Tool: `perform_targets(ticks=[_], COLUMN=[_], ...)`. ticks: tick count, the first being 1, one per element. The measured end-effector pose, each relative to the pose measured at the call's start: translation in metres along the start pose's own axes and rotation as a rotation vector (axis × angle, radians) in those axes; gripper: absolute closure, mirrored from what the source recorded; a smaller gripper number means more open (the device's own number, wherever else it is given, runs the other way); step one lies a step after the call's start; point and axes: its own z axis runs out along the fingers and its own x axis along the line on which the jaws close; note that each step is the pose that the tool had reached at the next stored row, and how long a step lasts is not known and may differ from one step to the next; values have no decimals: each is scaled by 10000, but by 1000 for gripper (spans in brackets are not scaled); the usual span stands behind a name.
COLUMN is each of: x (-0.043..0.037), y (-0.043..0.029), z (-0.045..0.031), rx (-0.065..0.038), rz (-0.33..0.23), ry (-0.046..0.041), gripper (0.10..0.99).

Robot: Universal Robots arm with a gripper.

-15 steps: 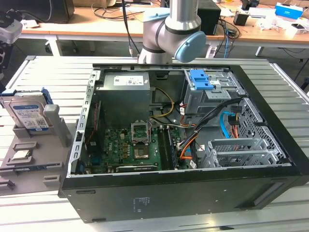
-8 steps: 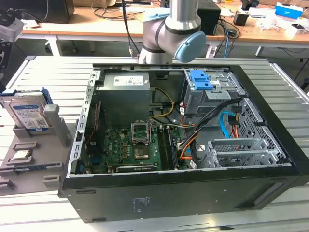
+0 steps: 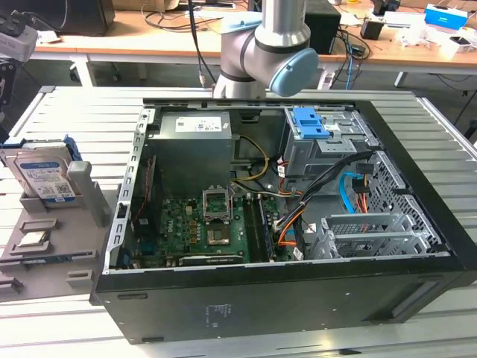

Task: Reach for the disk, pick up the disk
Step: 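Pick up the disk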

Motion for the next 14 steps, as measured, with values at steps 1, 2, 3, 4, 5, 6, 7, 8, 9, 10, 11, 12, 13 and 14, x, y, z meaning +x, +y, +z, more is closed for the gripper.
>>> perform_targets(ticks=[1, 2, 3, 4, 5, 6, 7, 8, 9, 10, 11, 12, 13, 14], x=[0, 0, 0, 0, 0, 0, 0, 0, -1, -1, -1, 0, -1, -1], y=[0, 0, -1, -1, -1, -1, -1, -1, -1, -1, -1, -2, -2, -2], z=[0, 0, 0, 0, 0, 0, 0, 0, 0, 0, 0, 0, 0, 0], rx=[-1, -1, 0, 0, 0, 0, 1, 1, 0, 1, 0, 0, 1, 1], rz=[-106, -303, -524, -682, -924, -1027, -1189, -1398, -1605, -1798, -1968, -2077, -2202, -2398], ry=[5, 12, 19, 26, 35, 39, 45, 53, 61, 67, 74, 78, 82, 90], gripper=[980, 980, 980, 980, 980, 980, 980, 980, 980, 980, 980, 980, 980, 980])
